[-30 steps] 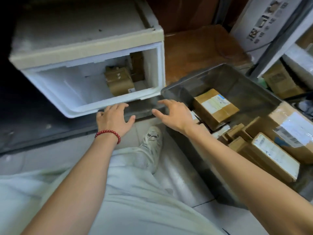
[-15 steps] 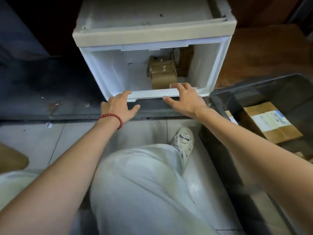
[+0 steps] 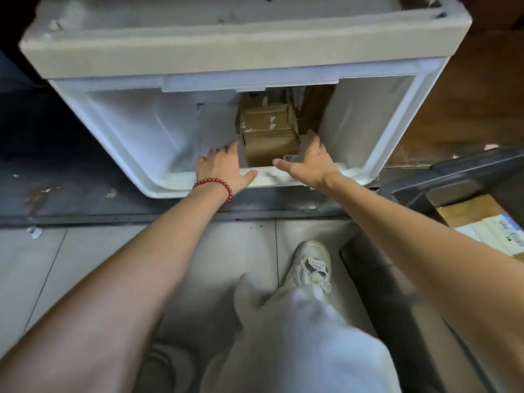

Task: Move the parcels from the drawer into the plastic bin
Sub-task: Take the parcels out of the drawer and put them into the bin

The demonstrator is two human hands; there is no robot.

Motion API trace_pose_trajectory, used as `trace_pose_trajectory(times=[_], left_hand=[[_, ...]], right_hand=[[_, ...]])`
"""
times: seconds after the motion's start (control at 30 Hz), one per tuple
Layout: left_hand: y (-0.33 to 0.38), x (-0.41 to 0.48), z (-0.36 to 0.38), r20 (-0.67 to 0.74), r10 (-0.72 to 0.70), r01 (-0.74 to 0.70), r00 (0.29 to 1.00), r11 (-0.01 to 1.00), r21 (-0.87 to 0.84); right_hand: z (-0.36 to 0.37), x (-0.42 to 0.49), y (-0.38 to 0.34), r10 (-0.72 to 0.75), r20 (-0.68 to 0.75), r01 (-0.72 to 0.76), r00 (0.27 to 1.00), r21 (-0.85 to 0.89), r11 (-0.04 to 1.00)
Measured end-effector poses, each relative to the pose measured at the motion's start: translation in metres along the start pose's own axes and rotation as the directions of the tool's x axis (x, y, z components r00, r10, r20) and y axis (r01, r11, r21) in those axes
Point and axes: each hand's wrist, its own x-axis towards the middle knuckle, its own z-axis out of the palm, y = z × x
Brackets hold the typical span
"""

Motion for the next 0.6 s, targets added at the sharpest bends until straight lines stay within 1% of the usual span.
trace_pose_trajectory(times=[0.03, 0.1, 0.13, 0.2, 0.27, 0.37, 0.47, 0.6], left_hand=[[0.001, 0.008, 0.000, 0.017, -0.043, 0.045, 0.999, 0.991, -0.128], [0.001, 0.022, 0.002, 0.083, -0.104, 0.129, 0.991, 0.901, -0.413], [0.001, 0.028, 0.004, 0.108, -0.106, 0.147, 0.989, 0.847, -0.511], [0.000, 0.037, 0.006, 0.129, -0.083, 0.145, 0.988, 0.773, -0.617], [-0.003, 0.040, 0.003, 0.135, -0.097, 0.161, 0.986, 0.749, -0.643], [-0.012, 0.033, -0.004, 0.149, -0.108, 0.177, 0.983, 0.777, -0.605], [-0.019, 0.021, -0.015, 0.104, -0.079, 0.128, 0.991, 0.751, -0.648], [-0.022, 0.000, -0.034, 0.063, -0.126, 0.136, 0.990, 0.728, -0.672]], right_hand=[[-0.002, 0.005, 0.001, -0.009, -0.015, 0.010, 1.000, 0.034, 0.999], [-0.003, 0.014, 0.000, -0.016, -0.025, 0.018, 1.000, 0.086, 0.996], [-0.001, 0.018, 0.000, -0.006, -0.026, 0.009, 1.000, 0.115, 0.993], [0.004, 0.025, -0.005, 0.045, -0.009, -0.041, 0.999, 0.230, 0.972], [0.010, 0.030, -0.008, 0.076, 0.023, -0.079, 0.997, 0.344, 0.936], [0.013, 0.031, -0.013, 0.038, 0.077, -0.067, 0.996, 0.416, 0.907], [0.014, 0.025, -0.022, 0.030, 0.103, -0.077, 0.994, 0.487, 0.870], [0.018, 0.000, -0.036, 0.002, 0.155, -0.099, 0.988, 0.621, 0.777]])
